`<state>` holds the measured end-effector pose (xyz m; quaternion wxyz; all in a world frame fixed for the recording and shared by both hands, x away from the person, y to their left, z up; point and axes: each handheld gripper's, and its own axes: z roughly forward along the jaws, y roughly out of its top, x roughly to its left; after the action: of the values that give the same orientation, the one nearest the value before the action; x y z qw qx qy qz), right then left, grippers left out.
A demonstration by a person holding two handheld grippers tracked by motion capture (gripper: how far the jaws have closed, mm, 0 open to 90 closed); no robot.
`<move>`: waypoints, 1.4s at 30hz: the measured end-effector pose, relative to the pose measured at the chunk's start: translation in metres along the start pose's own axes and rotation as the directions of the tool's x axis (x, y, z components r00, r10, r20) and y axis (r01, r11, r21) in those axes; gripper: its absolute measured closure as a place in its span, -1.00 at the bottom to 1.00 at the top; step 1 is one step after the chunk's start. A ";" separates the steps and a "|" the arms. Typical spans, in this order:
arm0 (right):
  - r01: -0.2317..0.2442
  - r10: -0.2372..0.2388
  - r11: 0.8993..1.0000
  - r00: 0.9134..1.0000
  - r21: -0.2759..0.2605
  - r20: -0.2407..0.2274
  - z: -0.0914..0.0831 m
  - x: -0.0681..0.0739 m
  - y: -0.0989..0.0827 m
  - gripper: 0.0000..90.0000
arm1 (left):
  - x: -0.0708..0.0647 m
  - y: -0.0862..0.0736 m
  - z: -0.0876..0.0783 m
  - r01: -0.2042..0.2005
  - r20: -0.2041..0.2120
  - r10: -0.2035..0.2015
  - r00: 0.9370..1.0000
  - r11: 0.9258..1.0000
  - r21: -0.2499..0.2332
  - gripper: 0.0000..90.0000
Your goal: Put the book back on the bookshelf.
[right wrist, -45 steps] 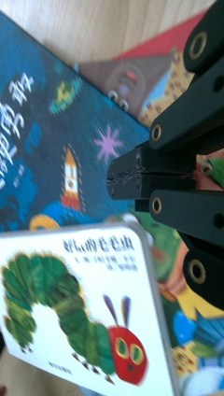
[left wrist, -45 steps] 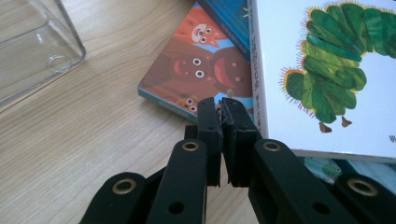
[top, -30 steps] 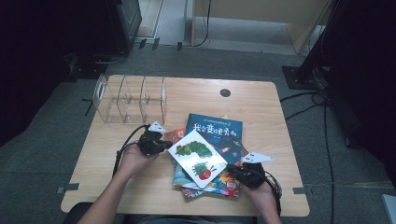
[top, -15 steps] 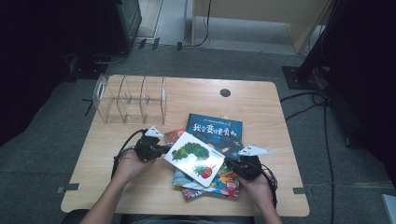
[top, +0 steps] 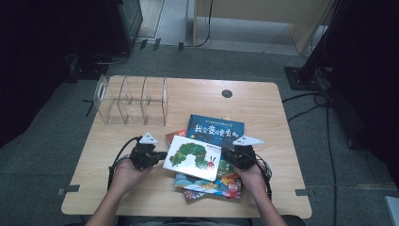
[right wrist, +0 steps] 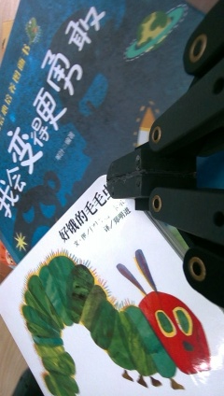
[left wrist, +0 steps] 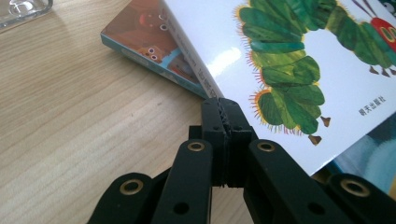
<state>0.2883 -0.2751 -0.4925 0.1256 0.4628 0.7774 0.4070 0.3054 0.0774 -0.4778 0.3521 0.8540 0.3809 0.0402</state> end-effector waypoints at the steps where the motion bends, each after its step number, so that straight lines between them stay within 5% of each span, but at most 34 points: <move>1: -0.004 0.004 1.000 1.000 0.002 0.002 0.001 0.000 0.001 1.00 | -0.001 -0.001 -0.001 0.003 0.000 -0.003 1.000 1.000 -0.002 1.00; 4: -0.004 0.004 1.000 1.000 0.007 0.007 0.007 0.000 0.007 1.00 | -0.003 -0.004 -0.003 0.037 -0.004 -0.037 0.999 0.999 -0.007 1.00; 24: -0.004 0.004 1.000 1.000 -0.010 -0.004 0.037 -0.002 0.031 1.00 | -0.009 -0.013 -0.014 0.041 -0.002 -0.041 0.999 0.999 -0.014 1.00; 35: 0.010 -0.010 1.000 1.000 0.009 -0.005 0.020 0.005 0.020 1.00 | 0.018 0.005 -0.012 0.049 -0.003 -0.049 0.999 0.999 -0.017 1.00; 38: -0.032 0.032 0.999 0.999 -0.010 -0.030 0.004 0.009 0.010 1.00 | 0.026 0.014 -0.008 0.046 0.006 -0.046 0.999 0.999 -0.019 1.00; 42: -0.030 0.030 0.999 0.999 -0.012 -0.021 -0.012 0.014 -0.001 1.00 | 0.030 0.021 -0.002 0.032 0.015 -0.032 0.999 0.999 -0.012 1.00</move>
<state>0.2734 -0.2700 -0.4837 0.1141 0.4694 0.7692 0.4184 0.3391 0.0891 -0.4687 0.3608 0.8459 0.3917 0.0303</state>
